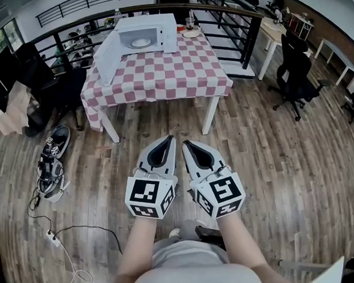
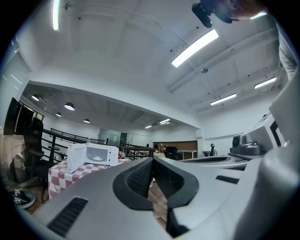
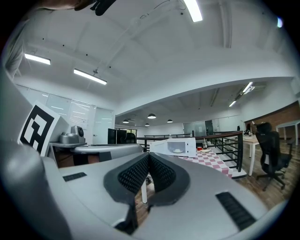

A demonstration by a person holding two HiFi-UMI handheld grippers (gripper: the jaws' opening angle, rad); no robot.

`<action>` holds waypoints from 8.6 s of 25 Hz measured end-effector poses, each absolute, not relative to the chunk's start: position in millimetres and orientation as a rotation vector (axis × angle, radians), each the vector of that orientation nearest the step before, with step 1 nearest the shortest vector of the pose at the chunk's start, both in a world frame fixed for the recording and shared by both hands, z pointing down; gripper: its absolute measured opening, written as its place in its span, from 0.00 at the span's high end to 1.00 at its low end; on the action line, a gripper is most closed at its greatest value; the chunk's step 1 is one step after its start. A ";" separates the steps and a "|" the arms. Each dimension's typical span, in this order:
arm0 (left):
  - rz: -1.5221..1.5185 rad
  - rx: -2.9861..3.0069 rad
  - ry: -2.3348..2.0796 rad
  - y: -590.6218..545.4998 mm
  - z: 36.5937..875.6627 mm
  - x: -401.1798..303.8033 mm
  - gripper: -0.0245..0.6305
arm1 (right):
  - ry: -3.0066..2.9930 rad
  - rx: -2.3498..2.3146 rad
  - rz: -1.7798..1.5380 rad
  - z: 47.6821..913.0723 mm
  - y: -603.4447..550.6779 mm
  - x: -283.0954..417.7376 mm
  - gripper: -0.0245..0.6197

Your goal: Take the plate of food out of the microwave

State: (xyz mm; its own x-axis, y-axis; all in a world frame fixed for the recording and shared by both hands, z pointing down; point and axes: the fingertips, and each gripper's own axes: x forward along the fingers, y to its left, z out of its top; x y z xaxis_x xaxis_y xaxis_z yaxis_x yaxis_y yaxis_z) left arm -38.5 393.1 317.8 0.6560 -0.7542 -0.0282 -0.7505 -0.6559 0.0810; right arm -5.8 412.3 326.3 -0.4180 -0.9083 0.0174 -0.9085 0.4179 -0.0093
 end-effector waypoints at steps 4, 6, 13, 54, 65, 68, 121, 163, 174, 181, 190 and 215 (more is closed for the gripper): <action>-0.097 2.799 -1.274 377.7 318.8 -45.7 0.96 | -2.631 1.698 0.031 327.8 397.7 -9.8 0.92; -0.096 2.791 -1.278 370.0 321.0 -49.4 0.96 | -2.630 1.690 0.028 329.2 391.1 -12.7 0.92; -0.091 2.795 -1.296 335.8 322.4 -56.0 0.96 | -2.644 1.685 0.033 331.1 353.9 -17.7 0.92; -0.070 2.732 -1.399 -18.0 324.0 -6.7 0.96 | -2.693 1.573 0.022 327.9 -5.0 36.5 0.92; -0.130 2.689 -1.395 -66.9 330.3 -4.6 0.96 | -2.682 1.544 0.057 341.9 -52.5 40.9 0.92; -0.160 2.666 -1.387 -83.0 333.0 -7.8 0.96 | -2.681 1.533 0.064 345.2 -68.0 38.7 0.92; -0.377 1.977 -1.105 -468.3 457.8 -61.0 0.59 | -2.595 1.557 0.257 423.3 -422.0 21.8 0.92; -0.350 1.195 -1.303 -599.8 609.3 -82.1 0.58 | -2.488 1.566 0.521 498.3 -502.3 19.0 0.92; -0.293 1.087 -1.373 -608.2 619.9 -83.4 0.54 | -2.460 1.567 0.554 507.0 -509.9 24.9 0.92; -0.273 1.052 -1.393 -607.1 619.9 -83.5 0.53 | -2.449 1.568 0.554 508.5 -508.5 29.8 0.92; -0.301 1.067 -1.359 -600.0 615.7 -85.3 0.62 | -2.454 1.573 0.547 505.0 -505.3 32.5 0.92; -0.475 1.110 -1.283 -587.4 593.9 -92.4 0.92 | -2.461 1.576 0.546 502.5 -491.9 28.4 0.92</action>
